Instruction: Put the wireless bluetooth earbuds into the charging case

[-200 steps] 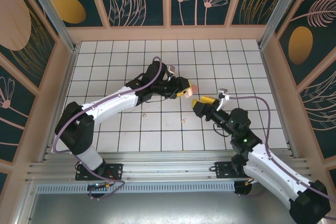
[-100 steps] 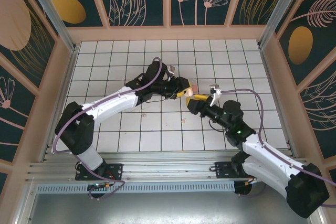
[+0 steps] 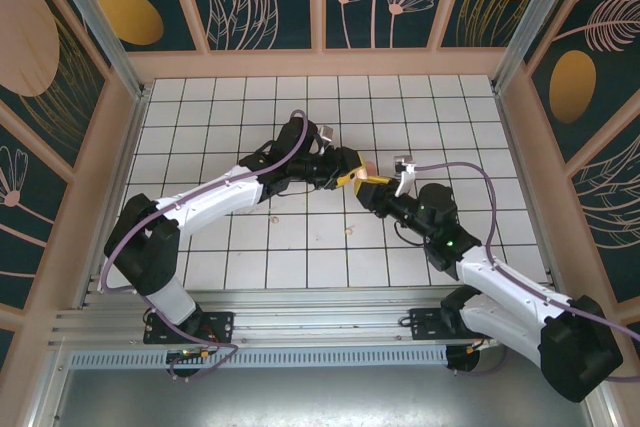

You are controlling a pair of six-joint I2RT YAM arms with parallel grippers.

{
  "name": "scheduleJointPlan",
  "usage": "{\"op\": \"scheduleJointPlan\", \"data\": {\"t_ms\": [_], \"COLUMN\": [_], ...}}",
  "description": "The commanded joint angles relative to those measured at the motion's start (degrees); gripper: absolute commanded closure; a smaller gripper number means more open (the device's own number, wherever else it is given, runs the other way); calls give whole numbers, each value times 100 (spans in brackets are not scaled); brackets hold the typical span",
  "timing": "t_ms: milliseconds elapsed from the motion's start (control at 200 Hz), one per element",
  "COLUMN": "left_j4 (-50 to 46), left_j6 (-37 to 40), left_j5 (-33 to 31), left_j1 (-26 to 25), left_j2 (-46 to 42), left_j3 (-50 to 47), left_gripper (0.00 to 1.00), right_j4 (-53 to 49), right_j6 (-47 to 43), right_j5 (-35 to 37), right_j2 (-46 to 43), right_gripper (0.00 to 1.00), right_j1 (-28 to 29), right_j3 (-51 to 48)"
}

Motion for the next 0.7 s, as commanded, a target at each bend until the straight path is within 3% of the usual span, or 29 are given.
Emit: {"op": "scheduleJointPlan", "data": {"t_ms": [0, 60, 175, 375, 440, 696], "left_j4": [279, 280, 263, 229, 164, 139], "left_j6": [-126, -115, -57, 55, 142, 804], "left_j5": [169, 163, 172, 177, 155, 41], "left_j1": [-12, -4, 4, 100, 164, 658], "left_j2": [-162, -161, -127, -142, -195, -578], "left_j3": [-59, -61, -35, -28, -26, -531], "left_gripper": [76, 72, 55, 45, 37, 34], "right_j4": [214, 174, 46, -251, -375, -1493], "right_j6": [-152, -173, -279, -544, -629, -1089], "right_j5": [10, -10, -44, -70, -70, 20], "right_j2": [22, 13, -42, -202, -269, -437], "right_gripper": [66, 70, 76, 79, 79, 79], "right_j1": [-32, -32, -32, -60, -82, -347], "right_j3": [212, 218, 230, 269, 285, 617]}}
